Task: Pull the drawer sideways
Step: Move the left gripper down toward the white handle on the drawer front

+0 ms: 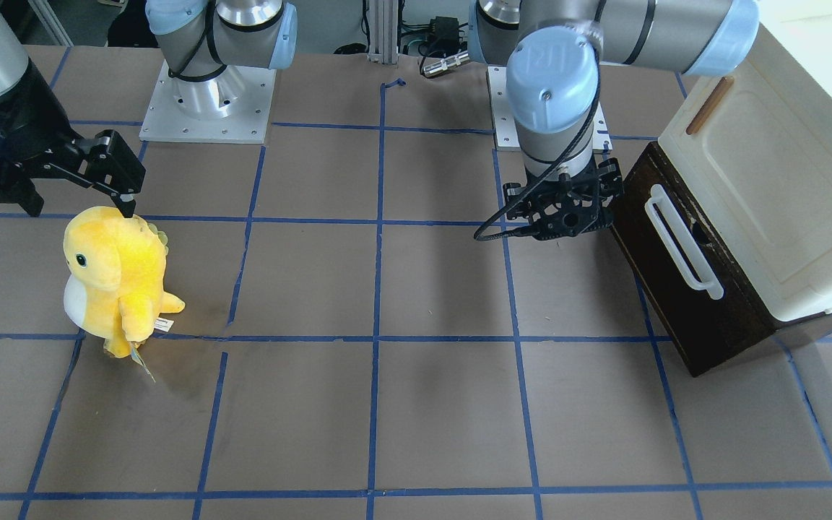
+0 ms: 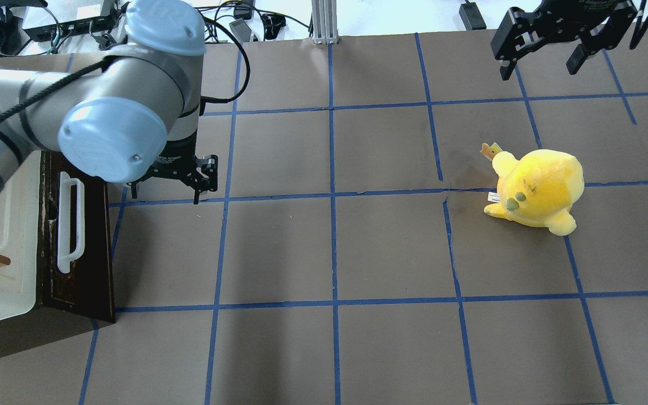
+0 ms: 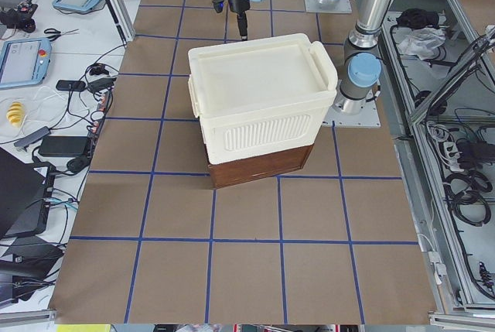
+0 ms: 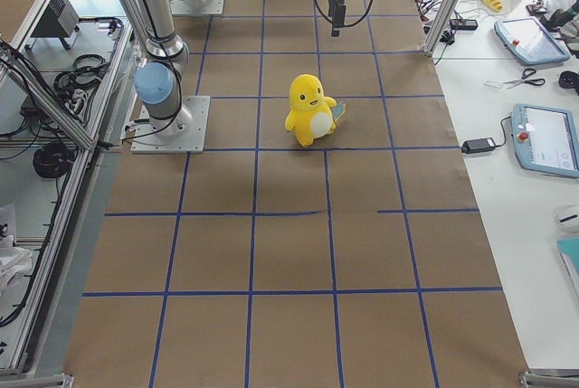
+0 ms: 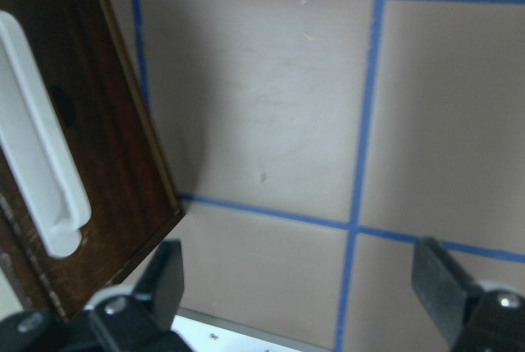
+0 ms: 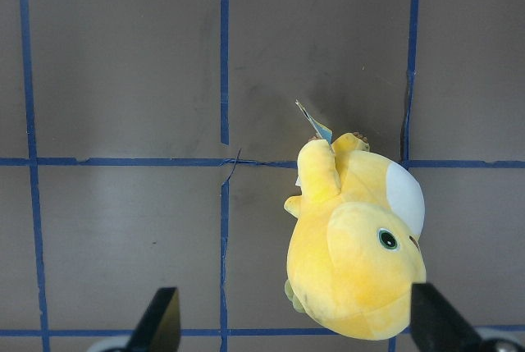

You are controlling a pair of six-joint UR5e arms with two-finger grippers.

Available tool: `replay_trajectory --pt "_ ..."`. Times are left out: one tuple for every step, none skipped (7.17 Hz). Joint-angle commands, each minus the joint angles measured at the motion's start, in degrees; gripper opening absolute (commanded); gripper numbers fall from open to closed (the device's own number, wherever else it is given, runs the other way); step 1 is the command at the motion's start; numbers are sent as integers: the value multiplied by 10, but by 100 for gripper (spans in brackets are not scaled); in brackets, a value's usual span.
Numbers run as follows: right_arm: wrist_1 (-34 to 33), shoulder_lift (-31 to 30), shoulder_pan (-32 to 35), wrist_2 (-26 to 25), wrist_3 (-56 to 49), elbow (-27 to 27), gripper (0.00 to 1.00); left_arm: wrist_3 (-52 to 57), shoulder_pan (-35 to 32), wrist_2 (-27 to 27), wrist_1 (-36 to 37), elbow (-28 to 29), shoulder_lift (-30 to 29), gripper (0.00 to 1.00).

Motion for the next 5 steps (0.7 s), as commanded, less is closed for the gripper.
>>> replay_trajectory --pt "0 0 0 0 0 0 100 -55 -19 113 4 -30 -48 100" --pt "0 0 0 0 0 0 100 -70 -19 164 4 -44 -66 100" --pt "0 0 0 0 0 0 100 -93 -19 208 4 -59 -84 100" --pt "0 0 0 0 0 0 100 -101 -19 260 -1 -65 -104 100" --pt "0 0 0 0 0 0 100 -102 -20 293 -3 -65 -123 100"
